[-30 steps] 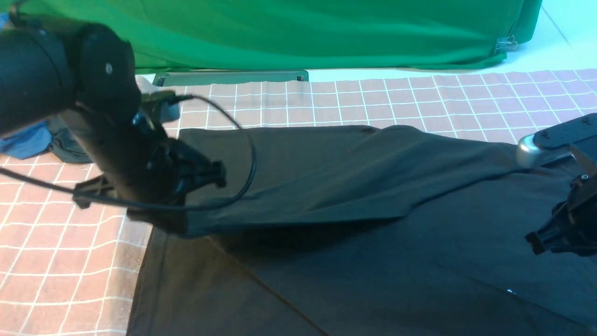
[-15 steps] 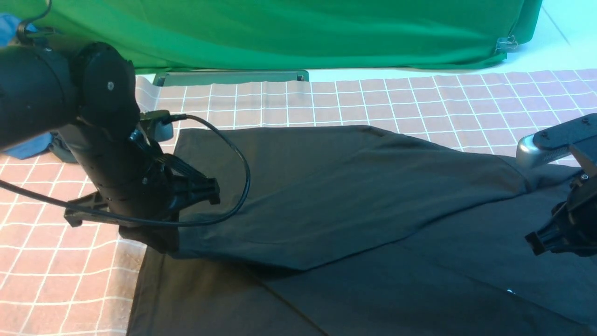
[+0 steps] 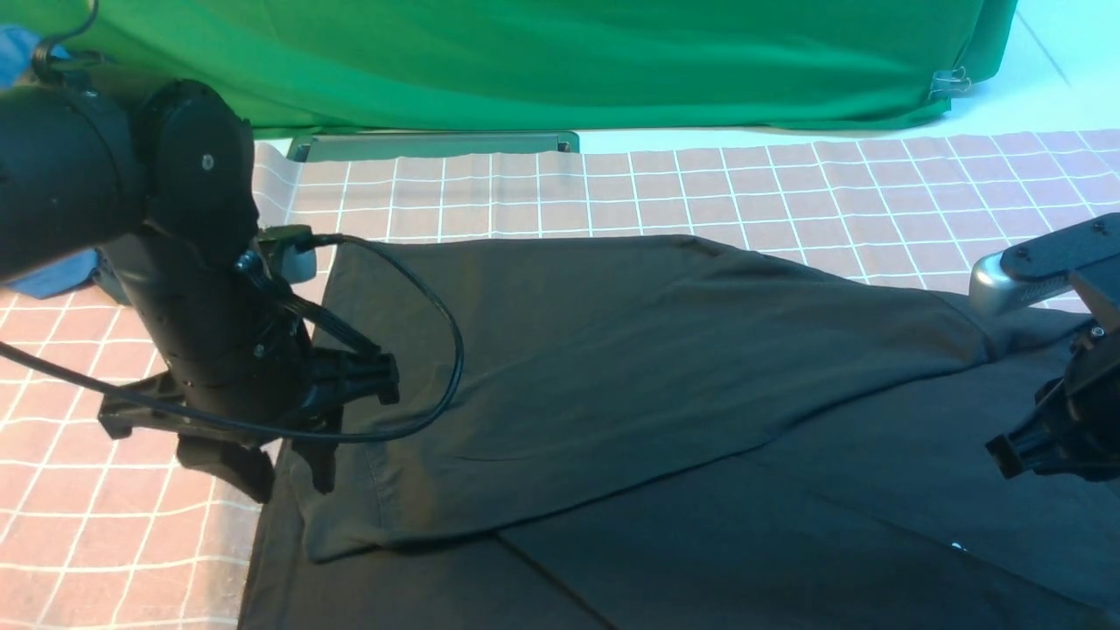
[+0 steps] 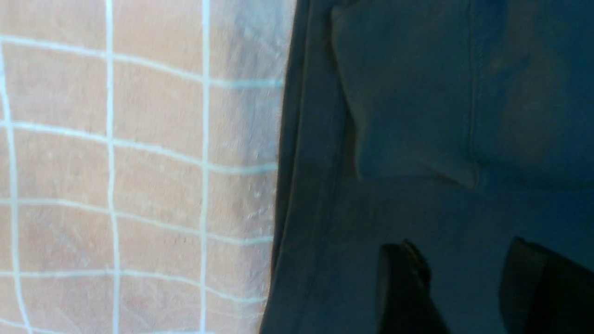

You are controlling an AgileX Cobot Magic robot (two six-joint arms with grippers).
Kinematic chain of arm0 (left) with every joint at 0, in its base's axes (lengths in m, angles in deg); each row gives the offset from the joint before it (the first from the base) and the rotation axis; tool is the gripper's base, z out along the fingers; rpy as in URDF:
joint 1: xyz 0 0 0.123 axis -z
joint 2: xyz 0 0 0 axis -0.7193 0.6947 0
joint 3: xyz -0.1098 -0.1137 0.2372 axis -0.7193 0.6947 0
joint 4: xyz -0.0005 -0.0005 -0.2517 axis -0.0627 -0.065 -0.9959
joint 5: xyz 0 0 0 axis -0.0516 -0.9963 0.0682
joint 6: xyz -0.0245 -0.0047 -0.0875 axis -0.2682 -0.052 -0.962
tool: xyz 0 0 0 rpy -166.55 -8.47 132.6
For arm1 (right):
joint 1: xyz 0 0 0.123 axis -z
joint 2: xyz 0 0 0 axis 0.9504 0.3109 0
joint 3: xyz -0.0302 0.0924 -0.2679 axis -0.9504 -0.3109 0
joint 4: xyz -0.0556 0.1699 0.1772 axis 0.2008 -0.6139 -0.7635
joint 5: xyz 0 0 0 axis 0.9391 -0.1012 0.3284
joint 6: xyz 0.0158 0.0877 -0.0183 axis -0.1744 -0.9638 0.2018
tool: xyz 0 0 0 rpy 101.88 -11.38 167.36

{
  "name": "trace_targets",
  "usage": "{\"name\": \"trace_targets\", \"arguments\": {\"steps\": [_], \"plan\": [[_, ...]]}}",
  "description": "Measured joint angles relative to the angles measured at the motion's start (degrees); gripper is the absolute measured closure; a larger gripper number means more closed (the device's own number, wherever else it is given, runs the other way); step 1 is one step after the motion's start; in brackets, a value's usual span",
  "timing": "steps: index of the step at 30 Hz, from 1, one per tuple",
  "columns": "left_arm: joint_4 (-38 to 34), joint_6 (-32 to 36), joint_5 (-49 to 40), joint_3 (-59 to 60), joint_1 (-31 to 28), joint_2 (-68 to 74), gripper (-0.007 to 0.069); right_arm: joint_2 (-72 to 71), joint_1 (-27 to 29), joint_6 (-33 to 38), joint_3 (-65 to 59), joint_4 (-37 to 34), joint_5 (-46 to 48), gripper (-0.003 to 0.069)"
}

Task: Fold a long-sleeved shirt over a pink coffee tablecloth.
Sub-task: 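Fold the left side of the dark shirt inward over its body with the left gripper, then grasp the near edge of the shirt at its hem and shoulder corners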

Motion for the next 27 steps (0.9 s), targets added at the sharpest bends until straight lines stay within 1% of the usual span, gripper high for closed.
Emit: {"name": "trace_targets", "arguments": {"steps": [4, 9, 12, 19, 22, 24, 27], "plan": [[-1.72, 0.00, 0.00, 6.33, 0.00, -2.73, 0.0331, 0.00, 0.00, 0.00, 0.00, 0.00, 1.90, 0.0570], [-4.16, -1.73, -0.48, 18.10, 0.00, -8.44, 0.0379, 0.00, 0.00, 0.05, 0.00, 0.00, 2.61, 0.0570], [-4.11, -3.01, 0.98, 23.82, 0.00, -12.42, 0.0372, 0.00, 0.00, 0.05, 0.00, 0.00, 1.86, 0.0570], [-4.06, -5.42, 3.87, 31.16, 0.00, -16.59, 0.0284, 0.00, 0.00, 0.05, 0.00, -0.05, -0.86, 0.0569], [-4.55, -6.55, 6.75, 33.82, 0.00, -16.17, 0.0228, 0.00, 0.00, 0.05, 0.00, -0.22, -2.06, 0.0569], [-5.77, -6.55, 8.31, 34.00, 0.00, -15.66, 0.0214, 0.00, 0.00, 0.17, 0.00, -0.22, -2.26, 0.0569], [-6.01, -6.42, 9.16, 34.05, 0.00, -13.74, 0.0213, 0.00, 0.00, 0.91, 0.00, -0.27, -2.38, 0.0569]]}}
